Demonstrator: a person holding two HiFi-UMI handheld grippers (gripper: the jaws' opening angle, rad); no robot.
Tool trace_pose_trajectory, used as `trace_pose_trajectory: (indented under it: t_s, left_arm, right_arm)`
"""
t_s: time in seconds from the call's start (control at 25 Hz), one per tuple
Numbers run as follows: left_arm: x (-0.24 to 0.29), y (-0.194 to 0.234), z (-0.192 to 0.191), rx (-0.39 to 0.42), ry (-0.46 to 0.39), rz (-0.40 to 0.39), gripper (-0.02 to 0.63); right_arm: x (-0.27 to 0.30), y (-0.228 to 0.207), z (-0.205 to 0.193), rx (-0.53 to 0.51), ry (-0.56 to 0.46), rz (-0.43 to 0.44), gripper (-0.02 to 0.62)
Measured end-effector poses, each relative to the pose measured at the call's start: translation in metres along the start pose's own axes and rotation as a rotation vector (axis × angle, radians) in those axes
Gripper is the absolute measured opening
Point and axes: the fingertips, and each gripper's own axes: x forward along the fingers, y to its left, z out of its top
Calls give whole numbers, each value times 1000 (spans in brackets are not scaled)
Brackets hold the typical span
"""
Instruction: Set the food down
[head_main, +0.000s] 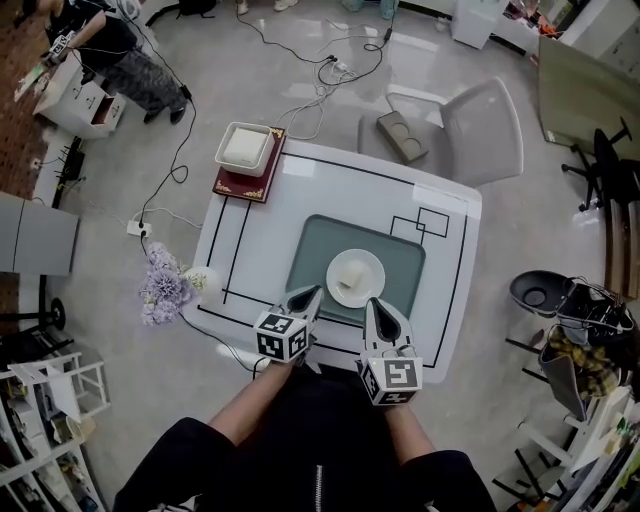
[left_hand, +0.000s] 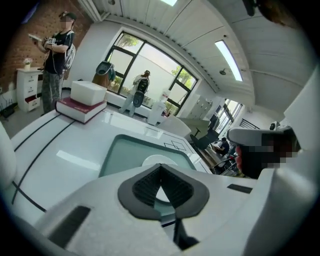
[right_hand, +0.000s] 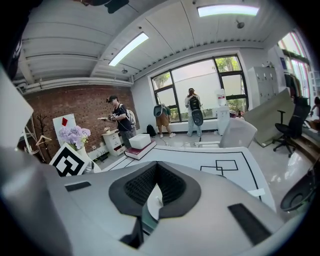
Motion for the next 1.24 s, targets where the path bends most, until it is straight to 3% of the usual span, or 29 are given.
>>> trace_pose_trajectory:
  t_s: [0.24,0.44,0.96,1.24]
  left_arm:
    - [-44,-10,29,183,-72,-34,5]
    - [-91,-19,50,267,-149,-67,5]
    - [-144,12,54,279,-182,-69,5]
    - [-149,16,55,277,-182,-70,5]
  right_arm:
    - [-2,34,5,-29,-15,-6,8]
    - [-7,66,10,-49,-49,-8,8]
    - [0,129,13,-74,-61,-1,8]
    - [1,140,20,-86,-59,0,8]
